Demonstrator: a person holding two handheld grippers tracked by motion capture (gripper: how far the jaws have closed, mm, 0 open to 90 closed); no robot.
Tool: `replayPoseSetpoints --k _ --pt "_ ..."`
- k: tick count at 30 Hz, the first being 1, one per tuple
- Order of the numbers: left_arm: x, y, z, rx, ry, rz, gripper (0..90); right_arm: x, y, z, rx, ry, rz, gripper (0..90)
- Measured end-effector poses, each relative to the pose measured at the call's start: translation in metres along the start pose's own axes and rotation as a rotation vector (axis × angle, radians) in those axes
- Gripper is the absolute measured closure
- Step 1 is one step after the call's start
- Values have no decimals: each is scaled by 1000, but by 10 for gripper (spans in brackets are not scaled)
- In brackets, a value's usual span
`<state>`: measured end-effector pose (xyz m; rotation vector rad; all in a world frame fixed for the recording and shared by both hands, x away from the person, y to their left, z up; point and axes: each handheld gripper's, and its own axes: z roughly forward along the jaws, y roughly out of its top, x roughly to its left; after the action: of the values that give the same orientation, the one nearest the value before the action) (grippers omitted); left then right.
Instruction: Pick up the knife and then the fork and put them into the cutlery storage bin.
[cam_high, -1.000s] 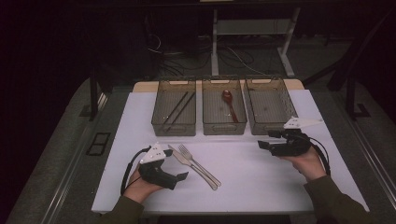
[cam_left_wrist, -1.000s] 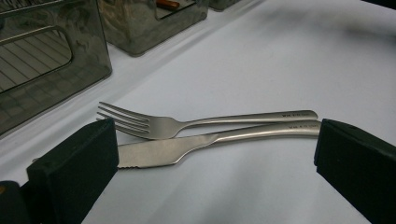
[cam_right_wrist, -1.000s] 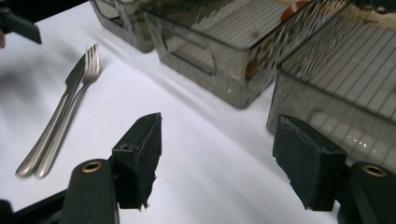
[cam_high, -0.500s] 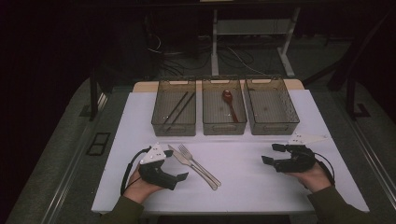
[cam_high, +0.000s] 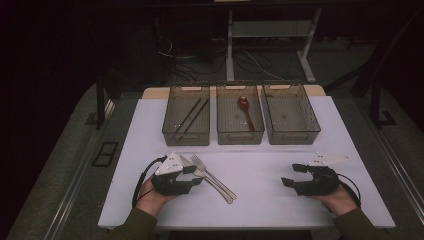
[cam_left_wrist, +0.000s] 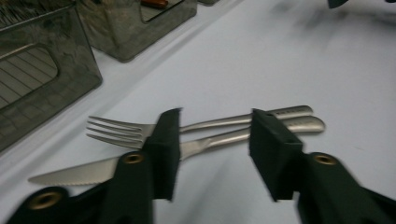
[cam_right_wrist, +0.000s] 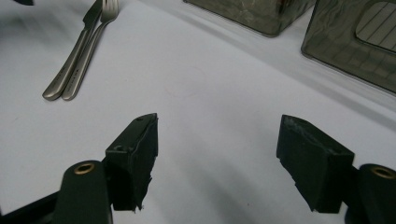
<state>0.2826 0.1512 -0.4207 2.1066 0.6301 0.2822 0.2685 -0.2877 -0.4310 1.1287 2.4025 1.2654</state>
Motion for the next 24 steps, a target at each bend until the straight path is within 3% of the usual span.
replayPoseSetpoints --k 2,8,14,18,24 --pt "5 3 4 15 8 -5 697 -1 1 1 -5 -4 -1 295" --pt "27 9 11 90 104 -3 890 -2 1 1 -3 -6 4 295" --pt "52 9 14 129 194 -40 891 -3 1 1 -4 -9 4 295" --pt "63 8 23 172 226 -51 891 -3 1 2 -2 -12 9 295" --pt "70 3 37 208 200 -60 891 -4 1 2 3 -17 7 296"
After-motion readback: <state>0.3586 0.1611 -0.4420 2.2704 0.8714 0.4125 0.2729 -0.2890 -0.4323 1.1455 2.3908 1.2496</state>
